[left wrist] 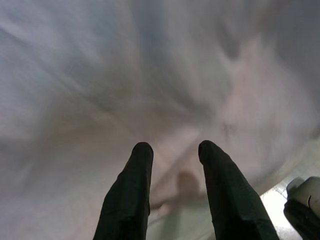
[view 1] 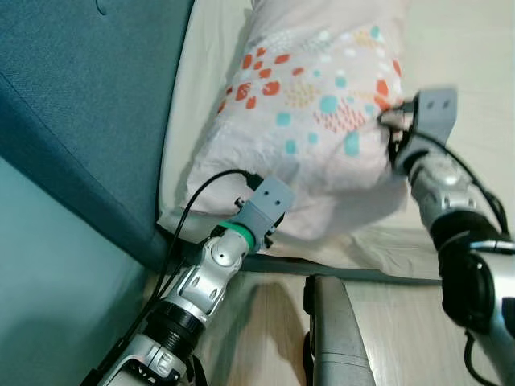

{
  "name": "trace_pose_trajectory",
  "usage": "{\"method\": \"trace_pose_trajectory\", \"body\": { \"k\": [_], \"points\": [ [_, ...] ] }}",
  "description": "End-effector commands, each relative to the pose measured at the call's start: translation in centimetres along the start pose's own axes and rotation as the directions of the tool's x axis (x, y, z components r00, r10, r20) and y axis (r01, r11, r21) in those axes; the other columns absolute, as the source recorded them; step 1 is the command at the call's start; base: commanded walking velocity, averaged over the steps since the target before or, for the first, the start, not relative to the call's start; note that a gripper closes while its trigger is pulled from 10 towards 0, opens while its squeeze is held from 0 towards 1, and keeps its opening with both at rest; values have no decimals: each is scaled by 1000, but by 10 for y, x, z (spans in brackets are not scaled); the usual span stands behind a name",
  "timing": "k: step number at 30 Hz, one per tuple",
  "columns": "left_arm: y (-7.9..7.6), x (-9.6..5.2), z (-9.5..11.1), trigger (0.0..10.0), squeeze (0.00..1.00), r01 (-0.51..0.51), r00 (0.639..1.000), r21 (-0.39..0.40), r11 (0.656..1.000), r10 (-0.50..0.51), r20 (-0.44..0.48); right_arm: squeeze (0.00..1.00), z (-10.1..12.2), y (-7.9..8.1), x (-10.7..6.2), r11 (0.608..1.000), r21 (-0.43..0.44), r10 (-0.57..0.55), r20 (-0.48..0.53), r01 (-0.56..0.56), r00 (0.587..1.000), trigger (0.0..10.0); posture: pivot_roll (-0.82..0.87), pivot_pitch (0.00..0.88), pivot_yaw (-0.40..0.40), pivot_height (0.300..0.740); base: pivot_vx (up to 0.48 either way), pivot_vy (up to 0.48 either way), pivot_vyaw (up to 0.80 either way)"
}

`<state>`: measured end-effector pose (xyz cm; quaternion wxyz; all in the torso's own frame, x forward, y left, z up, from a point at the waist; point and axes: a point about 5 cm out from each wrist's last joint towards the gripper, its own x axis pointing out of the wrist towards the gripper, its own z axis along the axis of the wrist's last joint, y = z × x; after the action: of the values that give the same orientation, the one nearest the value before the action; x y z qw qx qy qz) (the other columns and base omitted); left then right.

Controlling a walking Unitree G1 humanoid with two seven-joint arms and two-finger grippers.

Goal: Clean up the room

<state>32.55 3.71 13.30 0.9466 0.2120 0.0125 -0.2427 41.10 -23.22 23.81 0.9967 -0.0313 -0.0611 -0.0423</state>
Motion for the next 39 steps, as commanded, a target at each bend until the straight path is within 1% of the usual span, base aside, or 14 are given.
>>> {"method": "trace_pose_trajectory", "body": {
  "k": [1, 5, 6, 13, 14, 23, 27, 32, 33, 34, 35, 36, 38, 39],
  "points": [
    [-6, -2, 0, 10000, 0, 39, 999, 13, 999, -39, -1, 0, 20, 4, 5, 999, 31, 16, 83, -18, 996, 10000, -20, 209, 54, 536, 0, 0, 0],
    [-10, -4, 5, 10000, 0, 67, 997, -2, 998, -66, 28, 0, 44, 16, 10, 997, 41, 60, 151, -67, 987, 10000, -23, 200, 56, 536, 0, 0, 0],
    [-12, -5, 14, 10000, 0, 88, 994, -29, 996, -86, 69, 0, 55, 31, 13, 992, 39, 110, 179, -119, 978, 10000, -23, 192, 55, 536, 0, 0, 0],
    [-14, -8, 30, 10000, 0, 121, 984, -106, 987, -105, 145, 0, 70, 65, 16, 972, 16, 226, 212, -235, 951, 10000, -13, 183, 49, 536, 0, 0, 0],
    [-14, -10, 38, 10000, 0, 152, 975, -149, 977, -124, 185, 0, 76, 90, 15, 949, 4, 305, 225, -314, 925, 10000, -9, 179, 44, 536, 0, 0, 0],
    [-12, -14, 62, 10000, 0, 218, 949, -222, 950, -153, 276, 0, 88, 152, 5, 857, 28, 489, 268, -514, 830, 10000, -4, 172, 39, 536, 0, 0, 0],
    [-14, -22, 80, 10000, 0, 298, 918, -273, 915, -196, 345, 0, 101, 201, -12, 735, 23, 638, 318, -678, 702, 10000, -2, 169, 34, 536, 0, 0, 0],
    [-13, -23, 86, 10000, 0, 319, 907, -295, 901, -200, 369, 0, 107, 227, -25, 641, 12, 717, 346, -767, 605, 10000, -1, 167, 33, 536, 0, 0, 0],
    [-11, -23, 89, 10000, 0, 324, 905, -308, 895, -198, 376, 0, 109, 238, -31, 589, 0, 755, 355, -808, 551, 10000, 0, 161, 28, 536, 0, 0, 0],
    [-11, -23, 89, 10000, 0, 324, 905, -308, 895, -198, 376, 0, 109, 238, -31, 589, 0, 755, 355, -808, 551, 10000, 0, 161, 28, 536, 0, 0, 0],
    [-9, -24, 93, 10000, 0, 333, 900, -326, 885, -195, 390, 0, 112, 251, -40, 520, -20, 798, 367, -854, 478, 10000, 0, 161, 28, 536, 0, 0, 0],
    [-9, -24, 93, 10000, 0, 333, 900, -326, 885, -195, 390, 0, 112, 251, -40, 520, -20, 798, 367, -854, 478, 10000, 0, 161, 28, 536, 0, 0, 0],
    [-5, -26, 108, 10000, 0, 365, 881, -367, 856, -190, 434, 0, 121, 268, -54, 390, -53, 850, 406, -919, 337, 10000, 3, 157, 24, 536, 0, 0, 0],
    [-5, -26, 108, 10000, 0, 365, 881, -367, 856, -190, 434, 0, 121, 268, -54, 390, -53, 850, 406, -919, 337, 10000, 3, 157, 24, 536, 0, 0, 0]
  ]
}}
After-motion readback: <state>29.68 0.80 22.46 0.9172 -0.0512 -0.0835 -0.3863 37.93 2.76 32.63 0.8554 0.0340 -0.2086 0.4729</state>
